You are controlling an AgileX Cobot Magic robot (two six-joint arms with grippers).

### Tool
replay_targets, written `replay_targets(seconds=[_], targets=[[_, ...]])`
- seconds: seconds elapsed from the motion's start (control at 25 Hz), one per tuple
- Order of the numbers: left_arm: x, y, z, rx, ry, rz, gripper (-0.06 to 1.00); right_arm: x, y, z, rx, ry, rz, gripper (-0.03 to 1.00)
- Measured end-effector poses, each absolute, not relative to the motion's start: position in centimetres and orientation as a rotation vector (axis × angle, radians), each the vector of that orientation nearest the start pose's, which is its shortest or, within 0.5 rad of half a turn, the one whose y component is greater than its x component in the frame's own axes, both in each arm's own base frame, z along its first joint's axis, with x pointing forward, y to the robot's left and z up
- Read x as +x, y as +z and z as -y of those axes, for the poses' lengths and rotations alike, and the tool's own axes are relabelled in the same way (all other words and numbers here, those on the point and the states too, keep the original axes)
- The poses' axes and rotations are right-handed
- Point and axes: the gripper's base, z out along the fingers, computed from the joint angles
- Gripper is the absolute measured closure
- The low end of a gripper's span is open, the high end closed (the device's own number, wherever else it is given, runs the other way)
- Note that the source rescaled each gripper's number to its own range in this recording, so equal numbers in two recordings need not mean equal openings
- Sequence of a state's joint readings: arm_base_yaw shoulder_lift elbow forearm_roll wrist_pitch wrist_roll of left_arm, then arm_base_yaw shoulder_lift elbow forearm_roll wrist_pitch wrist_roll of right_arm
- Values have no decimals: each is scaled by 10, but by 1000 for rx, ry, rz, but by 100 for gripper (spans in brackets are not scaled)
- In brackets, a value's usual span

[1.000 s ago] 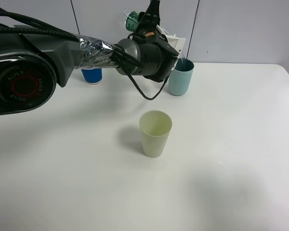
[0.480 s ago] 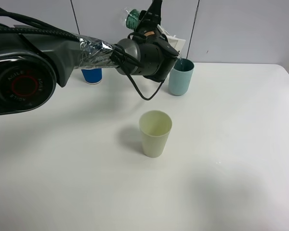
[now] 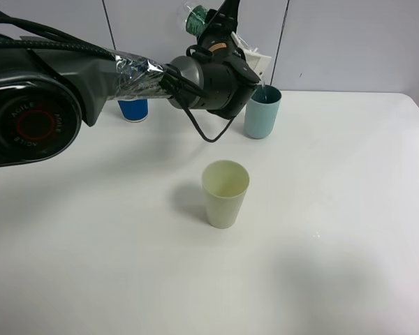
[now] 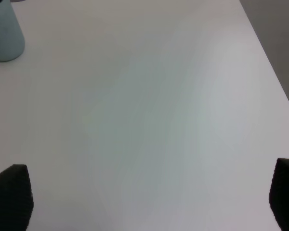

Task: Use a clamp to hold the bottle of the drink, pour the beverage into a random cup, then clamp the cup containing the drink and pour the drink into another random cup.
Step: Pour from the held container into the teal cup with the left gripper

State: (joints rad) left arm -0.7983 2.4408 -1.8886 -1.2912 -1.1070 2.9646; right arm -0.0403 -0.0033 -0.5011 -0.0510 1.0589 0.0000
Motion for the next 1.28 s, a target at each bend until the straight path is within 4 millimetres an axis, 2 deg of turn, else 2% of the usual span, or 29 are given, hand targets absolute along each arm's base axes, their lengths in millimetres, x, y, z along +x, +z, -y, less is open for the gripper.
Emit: replay_targets(seconds=[0.52,0.96,1.28], targets=[[420,188,321,1370,1668,-1148,93,-6,278,4,43,-86,-2038,-3],[420,198,328,1356,1738,-968,93,-6,278,4,43,-86,-2038,-2],[420,200,330,1351,1753,-927,93,-6,278,4,43,-86,-2038,-2]])
